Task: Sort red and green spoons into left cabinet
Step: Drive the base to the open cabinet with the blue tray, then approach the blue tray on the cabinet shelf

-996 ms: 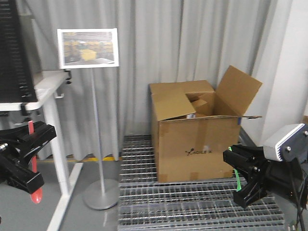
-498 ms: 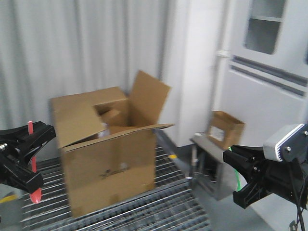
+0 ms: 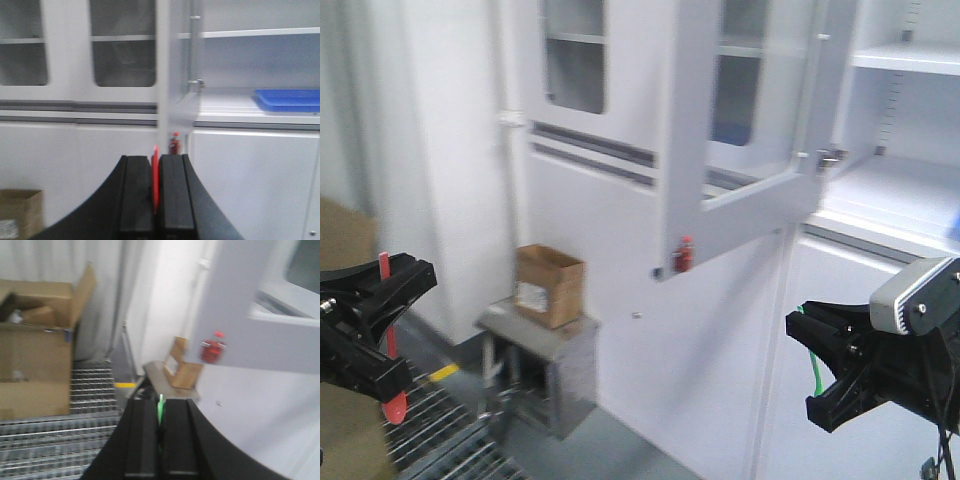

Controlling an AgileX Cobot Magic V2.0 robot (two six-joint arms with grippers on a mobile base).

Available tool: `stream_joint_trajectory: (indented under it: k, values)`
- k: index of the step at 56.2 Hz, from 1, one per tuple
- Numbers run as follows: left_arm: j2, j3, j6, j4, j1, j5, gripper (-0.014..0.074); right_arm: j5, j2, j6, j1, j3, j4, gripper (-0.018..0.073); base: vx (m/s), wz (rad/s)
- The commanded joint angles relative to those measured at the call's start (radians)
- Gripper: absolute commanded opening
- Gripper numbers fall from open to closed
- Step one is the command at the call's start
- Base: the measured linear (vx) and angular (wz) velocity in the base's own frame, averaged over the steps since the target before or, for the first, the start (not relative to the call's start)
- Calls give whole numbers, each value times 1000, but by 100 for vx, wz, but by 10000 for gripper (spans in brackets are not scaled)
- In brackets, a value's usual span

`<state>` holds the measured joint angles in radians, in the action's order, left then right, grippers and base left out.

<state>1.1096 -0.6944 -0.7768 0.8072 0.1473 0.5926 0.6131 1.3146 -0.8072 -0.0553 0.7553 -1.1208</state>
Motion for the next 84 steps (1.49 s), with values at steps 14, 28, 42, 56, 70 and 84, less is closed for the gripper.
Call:
stream_joint_trajectory:
  k: [14,28,42,56,70,84]
  values:
    - [-21,-25,-5,-41,2,53,-6,45,-30,-1,5,30,36,-9,19,-71]
    - [-21,-25,-5,-41,2,53,-6,45,-30,-1,5,30,36,-9,17,-66]
    - [-21,-25,-5,-41,2,53,-6,45,-30,-1,5,30,36,-9,17,-60]
    - [-21,-25,-5,-41,2,53,-6,45,-30,-1,5,30,36,-9,20,-38]
    - [-21,-25,-5,-41,2,53,-6,45,-30,-1,5,30,36,-9,23,-19]
    - [-21,-25,-5,-41,2,53,-6,45,-30,-1,5,30,36,-9,28,-2]
